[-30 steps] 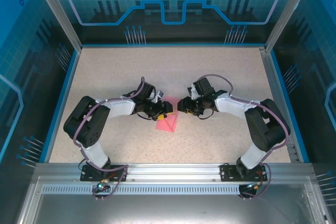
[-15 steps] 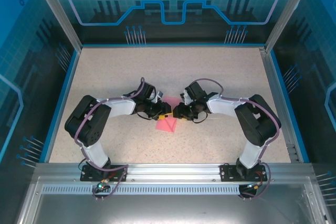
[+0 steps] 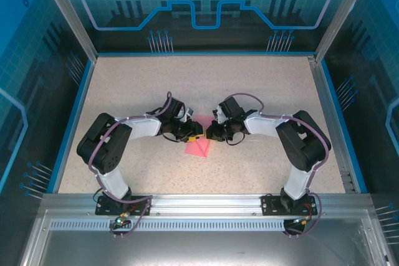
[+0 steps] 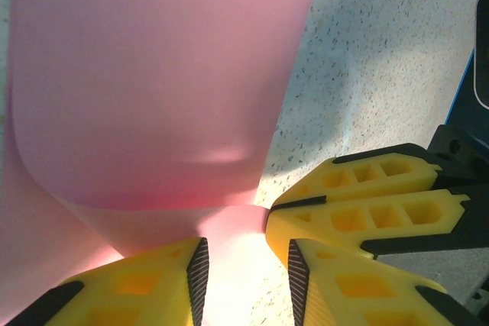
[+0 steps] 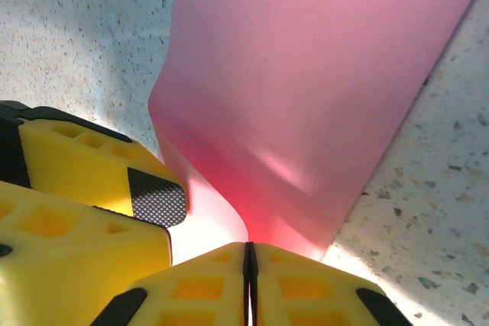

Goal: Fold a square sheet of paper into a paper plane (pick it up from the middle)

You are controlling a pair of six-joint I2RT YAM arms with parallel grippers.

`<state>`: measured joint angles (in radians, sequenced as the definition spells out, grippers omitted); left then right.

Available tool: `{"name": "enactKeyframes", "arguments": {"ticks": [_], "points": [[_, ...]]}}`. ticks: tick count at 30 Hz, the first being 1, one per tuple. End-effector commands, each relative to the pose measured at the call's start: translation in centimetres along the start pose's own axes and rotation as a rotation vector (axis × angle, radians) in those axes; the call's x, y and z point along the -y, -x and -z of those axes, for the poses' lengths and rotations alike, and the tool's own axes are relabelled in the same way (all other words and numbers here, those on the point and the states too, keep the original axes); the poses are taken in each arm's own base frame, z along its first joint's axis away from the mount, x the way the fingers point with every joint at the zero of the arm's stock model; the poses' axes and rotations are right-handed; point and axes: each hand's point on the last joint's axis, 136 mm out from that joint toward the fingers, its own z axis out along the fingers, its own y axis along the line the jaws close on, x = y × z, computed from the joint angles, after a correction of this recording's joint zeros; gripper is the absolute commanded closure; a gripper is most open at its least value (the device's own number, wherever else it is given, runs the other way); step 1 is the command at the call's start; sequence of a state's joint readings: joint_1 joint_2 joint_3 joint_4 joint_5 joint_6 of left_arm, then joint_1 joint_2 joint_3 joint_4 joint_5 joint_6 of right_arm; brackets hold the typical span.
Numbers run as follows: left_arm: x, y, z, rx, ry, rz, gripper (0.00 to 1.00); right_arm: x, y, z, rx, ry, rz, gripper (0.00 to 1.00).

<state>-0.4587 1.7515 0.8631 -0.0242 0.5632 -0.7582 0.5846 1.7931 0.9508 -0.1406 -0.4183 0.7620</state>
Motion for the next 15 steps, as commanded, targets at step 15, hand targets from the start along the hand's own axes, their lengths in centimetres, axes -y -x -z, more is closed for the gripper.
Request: {"name": "enactKeyframes", "arguments": {"ticks": [15], "points": [[1.8, 0.7, -0.1, -0.024, -0.059, -0.018, 0.67, 1.5, 0.4, -1.2, -0.015, -0.075, 0.01, 0.91]]}}
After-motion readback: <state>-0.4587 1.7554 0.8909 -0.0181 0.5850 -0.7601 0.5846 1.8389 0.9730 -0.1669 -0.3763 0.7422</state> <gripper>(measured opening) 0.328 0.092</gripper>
